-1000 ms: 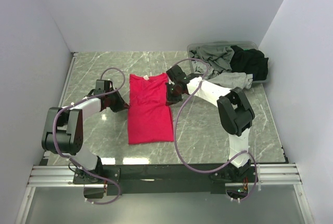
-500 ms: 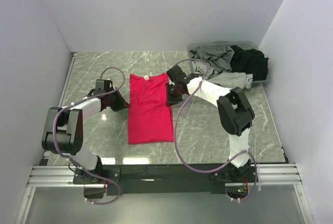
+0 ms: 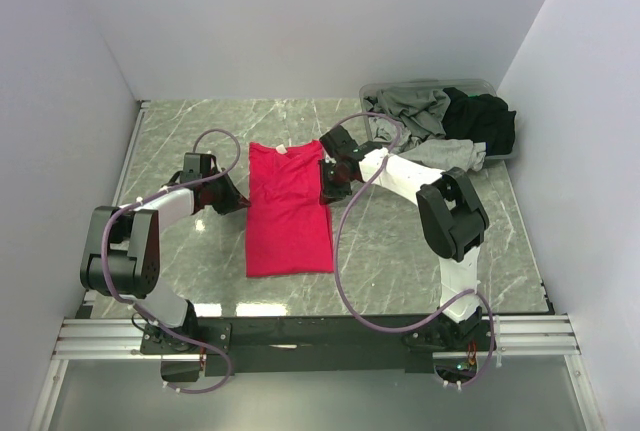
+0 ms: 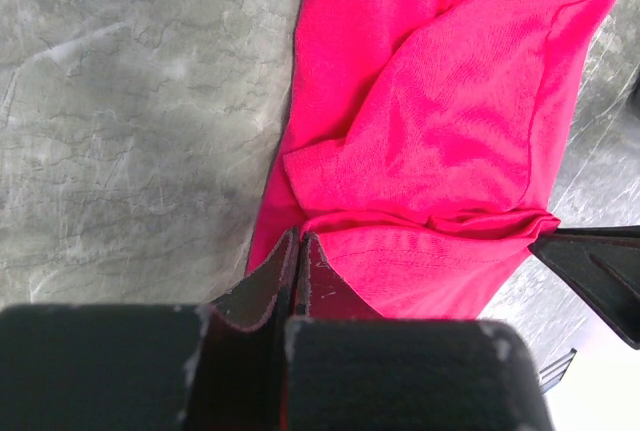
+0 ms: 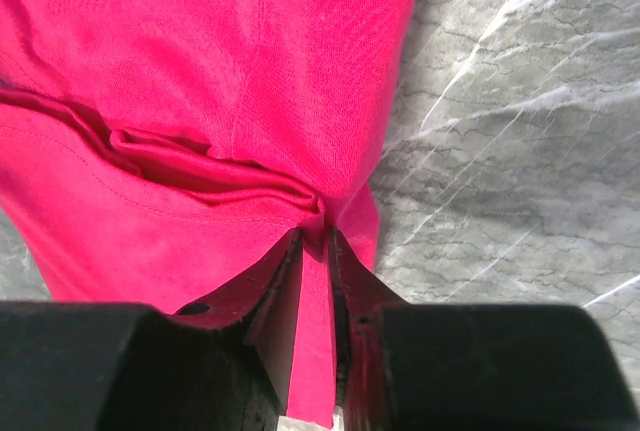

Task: Fold and stack the t-shirts
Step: Fold the tshirt

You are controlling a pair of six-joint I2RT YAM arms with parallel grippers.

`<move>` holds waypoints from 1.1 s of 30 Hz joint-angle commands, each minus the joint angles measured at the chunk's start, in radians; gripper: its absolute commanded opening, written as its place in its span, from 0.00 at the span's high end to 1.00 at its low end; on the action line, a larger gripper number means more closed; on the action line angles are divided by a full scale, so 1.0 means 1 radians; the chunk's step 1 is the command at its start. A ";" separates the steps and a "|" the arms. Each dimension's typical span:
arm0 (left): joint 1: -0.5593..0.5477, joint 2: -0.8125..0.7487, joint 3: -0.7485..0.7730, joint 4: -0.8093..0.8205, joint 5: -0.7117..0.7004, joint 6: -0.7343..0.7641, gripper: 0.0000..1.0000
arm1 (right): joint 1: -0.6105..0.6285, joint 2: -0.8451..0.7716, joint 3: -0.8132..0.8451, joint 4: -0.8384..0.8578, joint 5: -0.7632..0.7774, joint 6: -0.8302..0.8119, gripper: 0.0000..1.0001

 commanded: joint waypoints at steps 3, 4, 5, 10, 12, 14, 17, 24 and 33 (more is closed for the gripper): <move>0.003 -0.003 0.006 0.035 0.017 -0.007 1.00 | -0.009 -0.026 0.028 0.022 0.014 -0.017 0.80; 0.003 -0.001 0.005 0.036 0.018 -0.009 1.00 | -0.009 -0.029 0.027 0.026 0.012 -0.017 0.82; 0.003 0.000 0.005 0.039 0.020 -0.009 1.00 | -0.009 -0.031 0.028 0.026 0.012 -0.018 0.84; 0.003 0.004 0.006 0.046 0.029 -0.007 1.00 | -0.009 -0.040 0.028 0.014 0.029 -0.020 0.98; 0.003 0.007 0.008 0.047 0.029 -0.007 1.00 | -0.009 -0.051 0.013 0.017 0.035 -0.018 1.00; 0.003 0.005 0.006 0.052 0.029 -0.009 1.00 | -0.009 -0.063 0.005 0.022 0.040 -0.017 1.00; 0.001 0.011 0.011 0.053 0.032 -0.007 1.00 | -0.010 -0.069 -0.002 0.019 0.049 -0.017 1.00; 0.001 0.019 0.017 0.058 0.035 -0.004 1.00 | -0.017 -0.089 -0.008 0.011 0.066 -0.014 1.00; 0.001 0.031 0.025 0.066 0.045 -0.001 1.00 | -0.020 -0.103 -0.025 0.006 0.078 -0.011 1.00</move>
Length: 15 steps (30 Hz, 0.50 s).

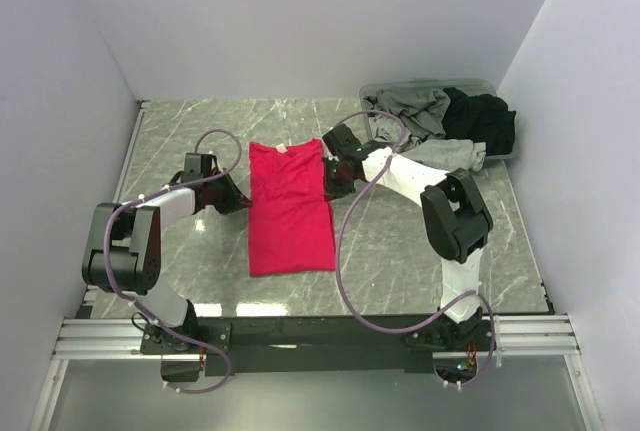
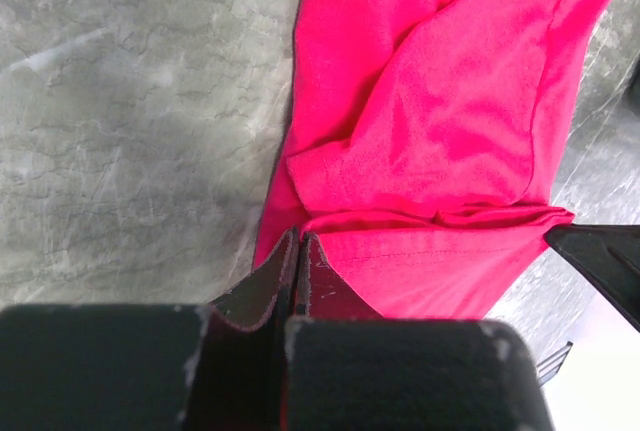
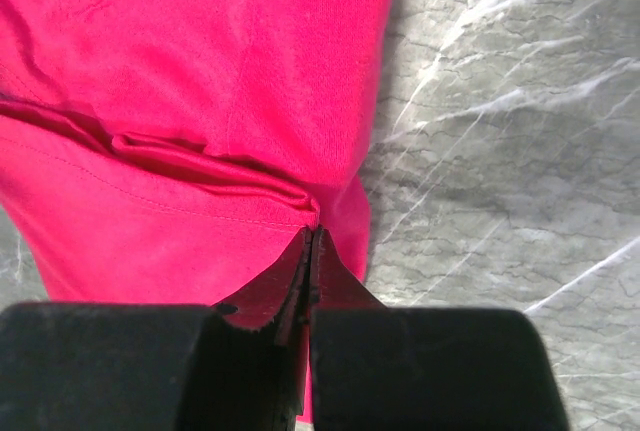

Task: Fold and stack the t-shirts
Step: Fold the tshirt

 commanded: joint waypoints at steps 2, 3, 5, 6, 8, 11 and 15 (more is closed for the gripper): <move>0.000 0.016 0.025 0.048 0.033 -0.002 1.00 | -0.012 -0.083 -0.020 -0.001 0.038 -0.002 1.00; 0.001 0.019 0.025 0.054 0.036 -0.002 1.00 | -0.012 -0.081 -0.023 -0.001 0.036 -0.004 1.00; 0.001 0.027 0.025 0.057 0.040 -0.002 1.00 | -0.013 -0.077 -0.025 0.000 0.035 -0.002 1.00; 0.000 0.030 0.029 0.061 0.042 -0.002 1.00 | -0.012 -0.072 -0.023 -0.001 0.035 -0.001 1.00; 0.000 0.040 0.034 0.064 0.050 0.000 1.00 | -0.013 -0.065 -0.017 -0.006 0.041 -0.002 1.00; 0.001 0.063 0.055 0.066 0.056 0.005 1.00 | -0.015 -0.049 -0.011 -0.010 0.041 -0.004 1.00; 0.000 0.088 0.074 0.069 0.057 0.008 1.00 | -0.016 -0.025 0.000 -0.007 0.041 -0.008 1.00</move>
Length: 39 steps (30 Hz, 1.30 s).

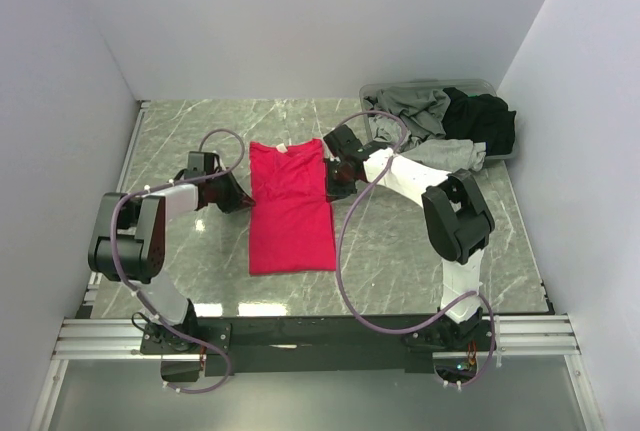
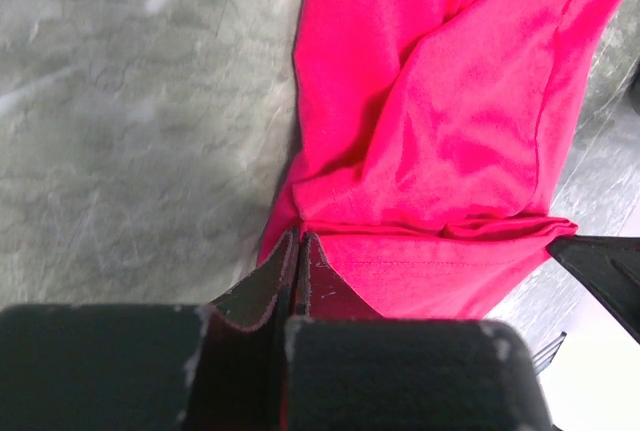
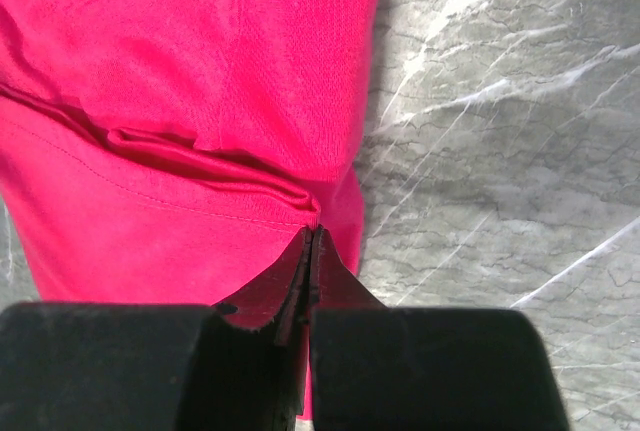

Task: Fold and stack the t-shirts
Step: Fold the tshirt

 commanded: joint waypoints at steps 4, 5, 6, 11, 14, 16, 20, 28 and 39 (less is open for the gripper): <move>0.000 0.032 0.065 0.036 0.024 0.010 1.00 | -0.015 0.028 0.036 -0.011 0.033 -0.013 1.00; -0.002 0.035 0.070 0.033 0.023 0.012 1.00 | -0.014 0.035 0.044 -0.013 0.033 -0.016 1.00; -0.002 0.035 0.079 0.020 0.018 0.012 0.96 | -0.015 0.047 0.050 -0.013 0.032 -0.016 1.00; -0.005 -0.032 0.078 -0.046 -0.065 0.024 0.59 | -0.015 0.055 0.081 -0.033 0.026 -0.024 0.81; -0.009 -0.112 0.059 -0.109 -0.141 0.032 0.45 | -0.014 0.019 0.047 -0.024 0.026 -0.025 0.67; -0.019 -0.157 0.049 -0.163 -0.175 0.035 0.40 | -0.015 -0.027 0.016 -0.017 0.026 -0.025 0.60; -0.080 -0.264 0.030 -0.293 -0.281 0.044 0.38 | -0.007 -0.126 -0.117 -0.010 0.020 -0.019 0.58; -0.212 -0.384 -0.077 -0.487 -0.381 -0.117 0.40 | 0.101 -0.323 -0.378 0.036 -0.046 0.048 0.67; -0.316 -0.468 -0.220 -0.521 -0.376 -0.237 0.41 | 0.230 -0.372 -0.544 0.116 -0.091 0.153 0.67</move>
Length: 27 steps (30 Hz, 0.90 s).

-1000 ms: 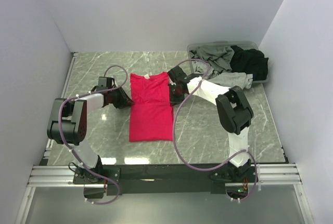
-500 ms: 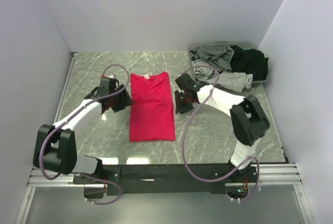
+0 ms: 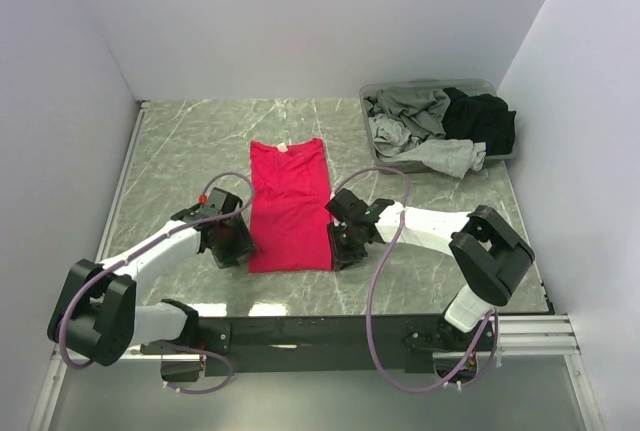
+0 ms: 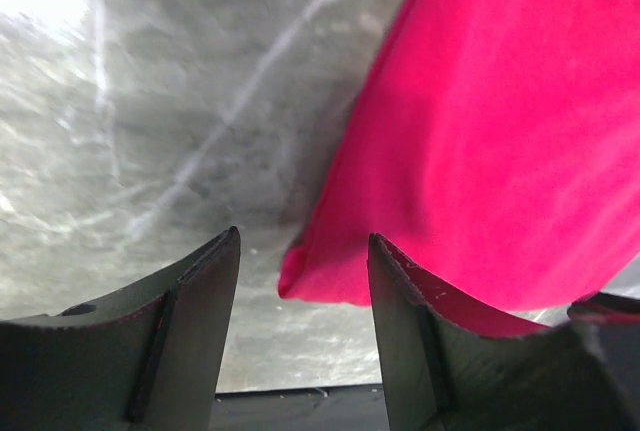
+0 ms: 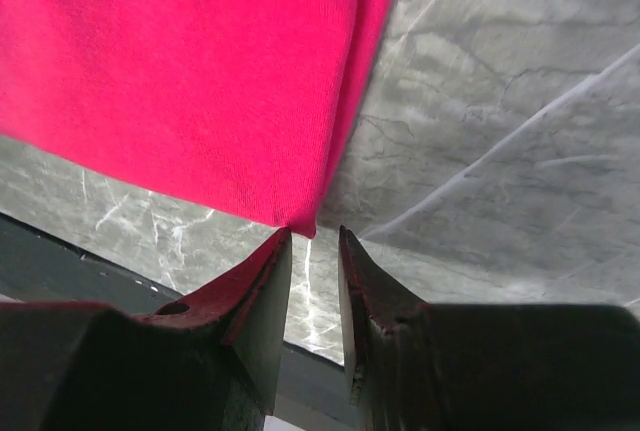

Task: Fold and stack the t-shirts
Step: Fold the tshirt

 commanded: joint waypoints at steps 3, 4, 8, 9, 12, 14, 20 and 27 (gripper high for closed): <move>-0.044 -0.029 -0.008 -0.017 -0.029 -0.060 0.41 | 0.007 -0.034 -0.013 0.053 -0.007 0.037 0.67; -0.047 -0.029 -0.008 -0.024 -0.034 -0.061 0.41 | 0.008 -0.033 -0.013 0.060 -0.007 0.037 0.67; -0.059 -0.031 -0.014 -0.025 -0.032 -0.061 0.42 | 0.010 -0.005 -0.010 0.082 -0.009 0.033 0.67; -0.060 -0.029 -0.014 -0.027 -0.032 -0.059 0.42 | 0.011 0.015 -0.005 0.083 -0.012 0.031 0.67; -0.070 -0.029 -0.014 -0.040 -0.032 -0.053 0.42 | 0.013 0.032 0.007 0.083 -0.016 0.026 0.68; -0.077 -0.035 -0.014 -0.048 -0.032 -0.050 0.43 | 0.016 0.038 0.009 0.077 -0.015 0.025 0.68; -0.091 -0.026 -0.017 -0.048 -0.025 -0.051 0.48 | 0.016 0.062 0.001 0.062 -0.010 0.025 0.77; -0.103 0.001 -0.011 -0.063 -0.023 -0.053 0.60 | 0.016 0.069 0.009 0.053 -0.004 0.025 0.82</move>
